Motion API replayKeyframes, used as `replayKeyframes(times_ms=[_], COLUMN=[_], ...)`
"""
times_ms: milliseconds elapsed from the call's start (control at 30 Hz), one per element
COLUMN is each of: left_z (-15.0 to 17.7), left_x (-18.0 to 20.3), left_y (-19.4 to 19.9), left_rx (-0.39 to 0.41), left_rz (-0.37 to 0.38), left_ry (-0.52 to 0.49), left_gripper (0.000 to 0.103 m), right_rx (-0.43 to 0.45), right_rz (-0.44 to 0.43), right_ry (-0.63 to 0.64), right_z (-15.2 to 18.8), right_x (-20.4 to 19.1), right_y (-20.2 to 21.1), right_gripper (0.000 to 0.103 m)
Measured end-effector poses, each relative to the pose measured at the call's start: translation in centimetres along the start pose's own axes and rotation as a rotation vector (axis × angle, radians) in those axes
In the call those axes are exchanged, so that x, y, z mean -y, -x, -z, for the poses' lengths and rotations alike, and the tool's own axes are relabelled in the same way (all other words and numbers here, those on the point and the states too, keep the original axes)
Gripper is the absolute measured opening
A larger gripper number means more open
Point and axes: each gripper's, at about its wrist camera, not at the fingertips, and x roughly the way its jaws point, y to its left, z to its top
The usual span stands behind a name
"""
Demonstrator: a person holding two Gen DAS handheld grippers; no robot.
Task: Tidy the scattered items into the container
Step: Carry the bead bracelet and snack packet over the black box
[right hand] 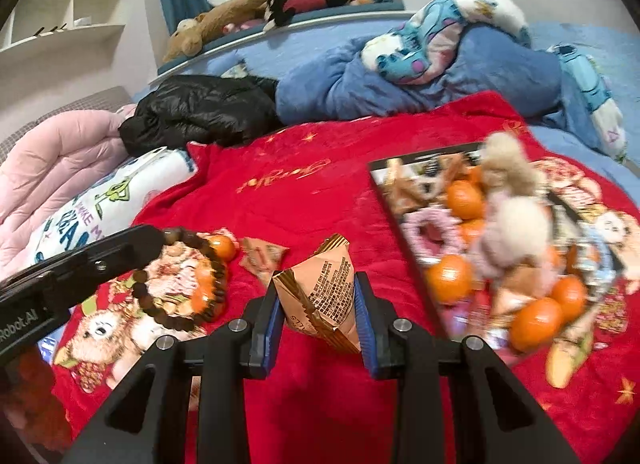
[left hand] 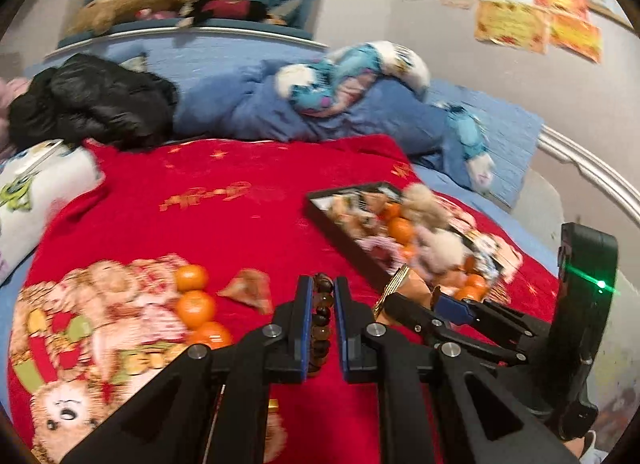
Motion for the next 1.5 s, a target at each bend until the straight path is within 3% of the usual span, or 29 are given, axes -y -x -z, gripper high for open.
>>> replayKeyframes(times_ms=[233,467,633,1167,1500], left_z=[0.2,0.5,0.5,2.3,2.0], left_x=[6.6,9.9,12.1,16.7,16.8], left_y=[-2.0,-3.1,-3.2,-5.8,-5.7], left_rx=[-0.022,-0.025,-0.006,-0.058,-0.063], left_rz=[0.121,0.255,0.317,0.309,0.310], left_ry=[-0.049,-0.061,-0.128,-0.222,-0.229], left_gripper=[0.011,0.011,0.011,0.011,0.011], right_rx=[0.046,0.080,0.079,0.068,0.073], right_rz=[0.073,0.115,0.146,0.153,0.144], right_ry=[-0.098,-0.194,-0.180,-0.158,-0.180], right_z=[0.8,1.6,1.9,2.4,2.2], right_x=[6.4,12.2,13.8,15.3,15.7], right_y=[4.1,7.3,8.0,8.6,8.5], right_gripper=[0.031,0.032,0.032,0.032,0.032])
